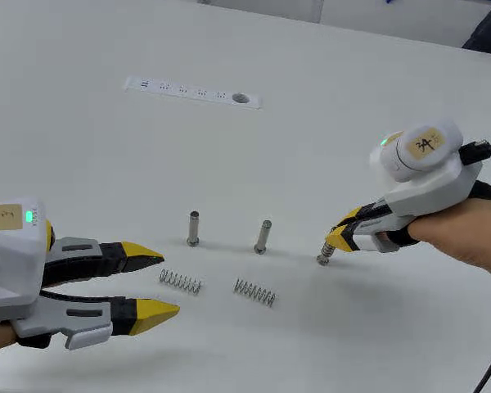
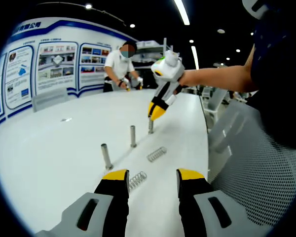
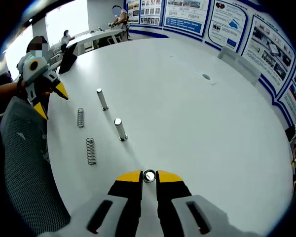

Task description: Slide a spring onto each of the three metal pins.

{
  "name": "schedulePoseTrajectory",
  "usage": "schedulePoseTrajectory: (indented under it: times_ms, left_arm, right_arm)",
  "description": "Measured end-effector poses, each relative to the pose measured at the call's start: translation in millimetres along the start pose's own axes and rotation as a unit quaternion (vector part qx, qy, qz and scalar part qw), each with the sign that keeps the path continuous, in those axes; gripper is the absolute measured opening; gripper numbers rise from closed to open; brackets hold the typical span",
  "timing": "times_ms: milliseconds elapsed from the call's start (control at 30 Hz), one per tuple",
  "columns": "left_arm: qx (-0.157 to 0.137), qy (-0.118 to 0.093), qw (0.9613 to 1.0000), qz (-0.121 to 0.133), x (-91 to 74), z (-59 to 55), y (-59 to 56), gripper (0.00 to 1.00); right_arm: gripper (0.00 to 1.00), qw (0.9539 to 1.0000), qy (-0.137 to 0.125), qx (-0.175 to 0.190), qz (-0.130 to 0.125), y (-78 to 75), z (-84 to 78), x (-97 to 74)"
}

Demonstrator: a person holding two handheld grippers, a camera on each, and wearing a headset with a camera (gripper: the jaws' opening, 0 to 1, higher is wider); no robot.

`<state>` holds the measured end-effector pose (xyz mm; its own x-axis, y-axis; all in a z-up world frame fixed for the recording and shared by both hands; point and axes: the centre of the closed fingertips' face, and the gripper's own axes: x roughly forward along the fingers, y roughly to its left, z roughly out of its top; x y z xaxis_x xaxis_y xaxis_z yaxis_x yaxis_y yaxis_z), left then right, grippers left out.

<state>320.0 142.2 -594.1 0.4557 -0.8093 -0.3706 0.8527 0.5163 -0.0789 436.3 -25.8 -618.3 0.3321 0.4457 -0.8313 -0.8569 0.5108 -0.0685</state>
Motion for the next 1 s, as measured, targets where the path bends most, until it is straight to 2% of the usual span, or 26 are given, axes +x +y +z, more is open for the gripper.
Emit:
schedulePoseTrajectory:
  times_ms: [167,367,500,833,933,1000]
  left_arm:
    - [-0.001,-0.001,1.0,0.0,0.0,-0.4,0.5,0.39]
    - [0.0,0.0,1.0,0.0,-0.5,-0.3,1.3,0.39]
    - [0.001,0.0,1.0,-0.001,0.1,0.4,0.6,0.39]
    - [0.003,-0.002,1.0,-0.001,0.1,3.2,-1.9,0.39]
    - [0.002,-0.002,1.0,-0.001,0.2,2.5,-2.9,0.39]
    - [0.002,-0.001,1.0,-0.002,0.3,2.5,-4.3,0.39]
  right_arm:
    - [0.12,1.0,0.004,-0.001,-0.003,-2.7,-3.1,7.2]
    - [0.12,1.0,0.004,0.001,-0.001,0.5,-4.7,8.2]
    - [0.17,1.0,-0.003,-0.004,-0.001,1.8,-4.4,7.1]
    - [0.19,0.9998,-0.015,-0.001,-0.016,7.1,-8.8,-12.3]
    - [0.19,0.9998,-0.009,-0.003,-0.016,13.3,-15.3,-15.2]
    - [0.19,1.0,-0.006,-0.002,-0.007,21.2,-18.4,-15.9]
